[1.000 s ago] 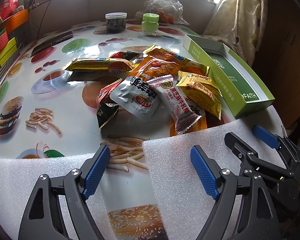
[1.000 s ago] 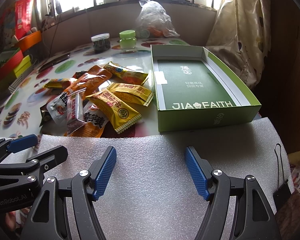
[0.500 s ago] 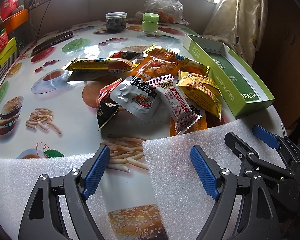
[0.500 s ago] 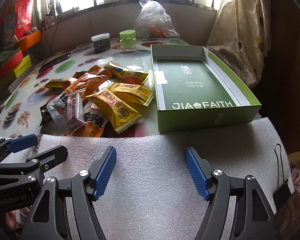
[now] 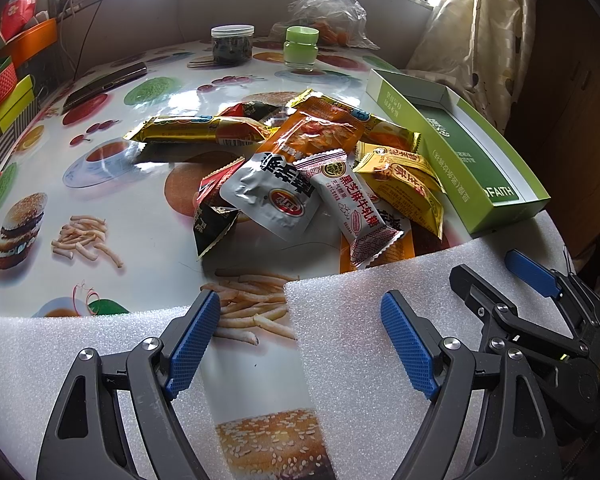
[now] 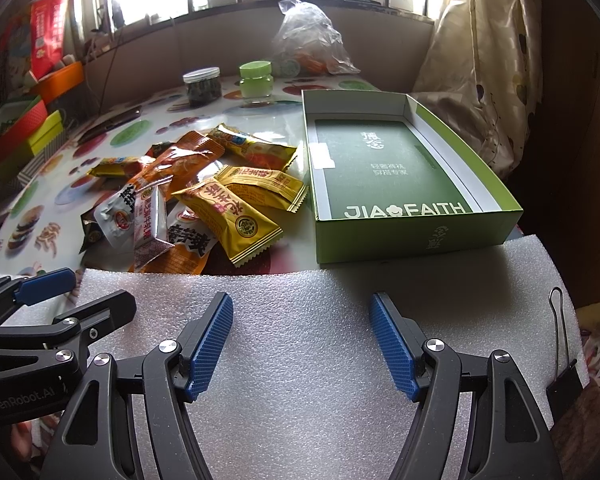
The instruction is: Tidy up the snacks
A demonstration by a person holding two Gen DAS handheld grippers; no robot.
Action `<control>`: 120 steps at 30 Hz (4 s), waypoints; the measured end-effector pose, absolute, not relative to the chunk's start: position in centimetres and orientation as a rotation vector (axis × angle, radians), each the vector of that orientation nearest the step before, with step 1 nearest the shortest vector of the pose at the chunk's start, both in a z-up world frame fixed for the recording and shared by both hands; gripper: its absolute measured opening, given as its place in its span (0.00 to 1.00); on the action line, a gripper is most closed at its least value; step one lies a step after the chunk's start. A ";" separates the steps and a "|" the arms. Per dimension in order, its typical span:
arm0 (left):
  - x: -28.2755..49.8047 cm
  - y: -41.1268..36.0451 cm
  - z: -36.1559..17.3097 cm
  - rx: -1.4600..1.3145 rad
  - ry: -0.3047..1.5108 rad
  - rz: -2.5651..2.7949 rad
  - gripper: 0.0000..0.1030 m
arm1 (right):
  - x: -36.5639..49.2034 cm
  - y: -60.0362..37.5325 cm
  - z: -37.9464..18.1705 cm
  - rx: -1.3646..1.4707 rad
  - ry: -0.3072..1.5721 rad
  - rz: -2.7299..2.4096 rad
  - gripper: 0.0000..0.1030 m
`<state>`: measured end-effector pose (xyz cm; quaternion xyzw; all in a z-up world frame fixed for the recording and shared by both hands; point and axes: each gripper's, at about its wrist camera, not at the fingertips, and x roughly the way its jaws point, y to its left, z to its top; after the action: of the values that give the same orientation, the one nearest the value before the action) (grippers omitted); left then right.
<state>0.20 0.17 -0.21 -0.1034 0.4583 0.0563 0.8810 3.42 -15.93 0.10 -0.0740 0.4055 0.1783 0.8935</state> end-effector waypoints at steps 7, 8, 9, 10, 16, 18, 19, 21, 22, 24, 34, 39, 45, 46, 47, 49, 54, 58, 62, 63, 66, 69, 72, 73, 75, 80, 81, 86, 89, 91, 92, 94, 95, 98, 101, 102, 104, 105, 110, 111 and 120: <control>0.3 0.2 -0.3 -0.214 0.959 0.116 0.81 | 3.4 -15.9 0.1 -0.154 0.841 0.371 0.69; 0.3 0.2 -0.3 -0.216 0.961 0.116 0.81 | 3.5 -15.9 0.2 -0.155 0.841 0.371 0.69; 0.3 0.3 -0.3 -0.219 0.962 0.117 0.81 | 3.5 -15.9 0.2 -0.153 0.842 0.373 0.69; 0.3 0.3 -0.3 -0.225 0.964 0.119 0.81 | 3.5 -16.0 0.2 -0.149 0.842 0.376 0.69; 0.1 0.9 0.0 -0.250 0.970 0.104 0.81 | 3.6 -16.2 0.6 -0.117 0.846 0.406 0.68; 0.1 1.0 0.2 -0.245 0.970 0.104 0.81 | 3.5 -15.9 1.0 -0.116 0.831 0.423 0.68; 0.0 1.1 0.5 -0.247 0.961 0.105 0.80 | 3.5 -15.9 1.3 -0.116 0.823 0.437 0.68; -0.1 1.4 0.9 -0.246 0.952 0.114 0.80 | 3.5 -15.7 1.6 -0.117 0.813 0.452 0.68; -0.2 1.6 1.2 -0.235 0.940 0.120 0.81 | 3.4 -15.6 1.8 -0.118 0.807 0.456 0.68; -0.4 2.0 1.7 -0.225 0.928 0.116 0.81 | 3.5 -15.6 2.0 -0.111 0.801 0.470 0.68; 1.7 5.1 2.5 -0.236 0.911 0.169 0.80 | 6.0 -13.4 2.2 -0.197 0.831 0.530 0.64; 2.8 4.7 2.6 -0.257 0.923 0.122 0.80 | 6.5 -12.6 2.4 -0.209 0.839 0.547 0.57; 3.3 4.6 2.5 -0.275 0.935 0.106 0.80 | 5.6 -12.5 3.4 -0.196 0.816 0.589 0.55; 3.3 4.7 2.4 -0.276 0.941 0.108 0.80 | 5.9 -12.5 3.6 -0.204 0.810 0.586 0.55; 3.4 4.8 2.3 -0.277 0.946 0.114 0.80 | 6.3 -12.7 3.9 -0.196 0.799 0.578 0.55; 3.5 5.0 2.1 -0.288 0.955 0.122 0.80 | 7.3 -13.6 4.5 -0.143 0.770 0.549 0.55; 3.6 4.6 2.3 -0.307 0.959 0.102 0.80 | 10.0 -15.7 3.6 -0.093 0.808 0.426 0.46; 4.1 4.1 2.2 -0.320 0.972 0.086 0.80 | 10.5 -16.7 2.5 -0.142 0.844 0.375 0.39; 4.5 3.5 1.9 -0.340 0.988 0.069 0.80 | 10.2 -17.8 2.6 -0.178 0.839 0.326 0.38; 4.5 3.4 1.9 -0.340 0.990 0.068 0.80 | 10.3 -18.1 2.7 -0.173 0.843 0.325 0.38; 4.9 3.2 2.0 -0.345 0.993 0.075 0.80 | 10.0 -18.2 3.1 -0.178 0.839 0.324 0.38; 5.3 3.1 1.8 -0.341 0.998 0.087 0.80 | 8.9 -17.5 4.4 -0.145 0.777 0.401 0.38; 5.7 2.9 1.3 -0.357 1.021 0.093 0.74 | 8.2 -15.7 5.0 -0.134 0.761 0.559 0.38; 5.7 2.8 1.3 -0.356 1.020 0.091 0.74 | 8.3 -15.0 4.7 -0.145 0.779 0.604 0.38; 5.7 2.7 1.3 -0.348 1.021 0.092 0.73 | 8.4 -14.0 4.2 -0.172 0.803 0.639 0.38; 5.9 2.9 1.3 -0.353 1.018 0.106 0.70 | 8.5 -12.7 3.0 -0.227 0.848 0.721 0.38; 6.0 2.9 1.2 -0.347 1.021 0.109 0.68 | 8.4 -12.7 2.9 -0.230 0.854 0.724 0.38; 6.3 3.0 1.1 -0.348 1.027 0.103 0.67 | 8.9 -12.6 2.2 -0.255 0.882 0.734 0.38; 6.7 2.8 1.2 -0.321 1.024 0.109 0.67 | 9.0 -11.9 1.6 -0.287 0.889 0.770 0.38; 6.9 2.9 1.3 -0.311 1.026 0.119 0.67 | 9.0 -11.6 1.3 -0.303 0.893 0.769 0.38; 6.9 3.0 1.3 -0.311 1.026 0.118 0.67 | 9.0 -11.5 1.1 -0.303 0.893 0.775 0.38; 6.8 3.2 1.2 -0.319 1.029 0.114 0.67 | 9.1 -11.4 1.0 -0.301 0.892 0.767 0.30; 6.7 3.3 1.2 -0.323 1.029 0.111 0.67 | 9.2 -11.4 1.0 -0.297 0.891 0.769 0.26; 6.4 3.4 1.4 -0.339 1.029 0.094 0.67 | 9.1 -11.5 1.3 -0.283 0.875 0.769 0.21; 6.2 3.3 1.7 -0.347 1.018 0.080 0.67 | 9.3 -12.1 2.0 -0.242 0.851 0.756 0.21; 6.1 3.3 1.8 -0.348 1.016 0.081 0.67 | 9.4 -12.4 2.2 -0.221 0.844 0.748 0.21; 6.1 3.4 1.9 -0.353 1.016 0.082 0.67 | 9.7 -12.9 2.6 -0.191 0.842 0.735 0.21; 6.1 3.4 1.9 -0.353 1.018 0.086 0.67 | 9.6 -13.1 2.8 -0.179 0.837 0.734 0.21; 6.5 2.4 2.4 -0.332 1.014 0.071 0.67 | 9.7 -14.3 3.9 -0.119 0.811 0.710 0.21; 6.7 2.0 2.4 -0.323 1.016 0.067 0.67 | 9.8 -14.5 4.0 -0.114 0.810 0.707 0.21; 7.6 0.8 1.0 -0.271 1.076 0.101 0.55 | 9.3 -15.2 4.4 -0.089 0.804 0.702 0.21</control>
<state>7.59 0.83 1.00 -0.1285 0.5107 0.0480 0.8488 9.26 -15.24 4.43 -0.0426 0.3828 0.3345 0.8601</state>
